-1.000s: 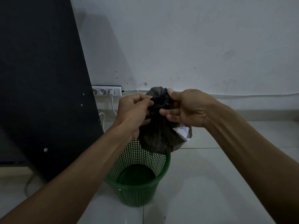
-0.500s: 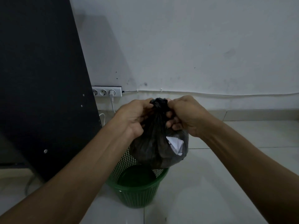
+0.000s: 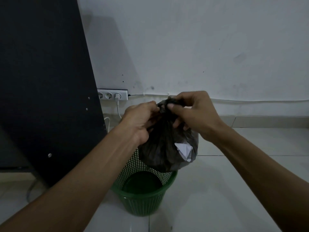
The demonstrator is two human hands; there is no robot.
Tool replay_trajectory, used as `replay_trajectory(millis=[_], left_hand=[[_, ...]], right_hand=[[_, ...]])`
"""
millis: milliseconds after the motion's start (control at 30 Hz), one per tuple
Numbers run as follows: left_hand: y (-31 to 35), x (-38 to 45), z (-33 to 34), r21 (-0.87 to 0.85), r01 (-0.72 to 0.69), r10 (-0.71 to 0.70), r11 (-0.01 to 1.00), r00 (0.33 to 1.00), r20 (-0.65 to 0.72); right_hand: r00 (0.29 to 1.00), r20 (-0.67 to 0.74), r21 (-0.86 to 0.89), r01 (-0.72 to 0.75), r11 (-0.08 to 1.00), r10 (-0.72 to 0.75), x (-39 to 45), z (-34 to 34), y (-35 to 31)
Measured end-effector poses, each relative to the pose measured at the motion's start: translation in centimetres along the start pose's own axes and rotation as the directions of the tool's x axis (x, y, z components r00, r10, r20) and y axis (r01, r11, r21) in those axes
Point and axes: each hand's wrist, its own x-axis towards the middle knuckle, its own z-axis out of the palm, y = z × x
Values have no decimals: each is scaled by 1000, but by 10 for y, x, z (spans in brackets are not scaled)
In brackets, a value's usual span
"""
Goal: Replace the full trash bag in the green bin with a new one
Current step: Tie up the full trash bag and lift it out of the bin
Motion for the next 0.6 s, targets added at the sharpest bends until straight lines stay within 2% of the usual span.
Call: replay_trajectory(millis=[67, 133, 333, 400, 467, 533, 600], left_hand=[[0, -3, 1, 66, -88, 90, 994, 996, -27], [1, -6, 2, 144, -176, 182, 974, 983, -29], [-1, -16, 10, 191, -407, 396, 893, 913, 93], [-6, -9, 8, 314, -539, 527, 781, 840, 131], [-10, -3, 5, 468, -639, 635, 610, 748, 194], [-12, 0, 6, 543, -682, 690, 490, 684, 236], [-13, 1, 7, 592, -683, 730, 429, 647, 218]], right_hand=[[996, -88, 66, -29, 997, 34, 6, -3, 0], [991, -111, 139, -57, 989, 73, 11, -7, -4], [994, -21, 302, -97, 948, 108, 12, -4, -13], [996, -15, 334, -79, 939, 90, 14, -4, -16], [997, -28, 349, -55, 935, 69, 15, -5, -19], [998, -50, 323, -31, 946, 49, 18, -5, -22], [996, -76, 284, -14, 959, 37, 19, -6, -25]])
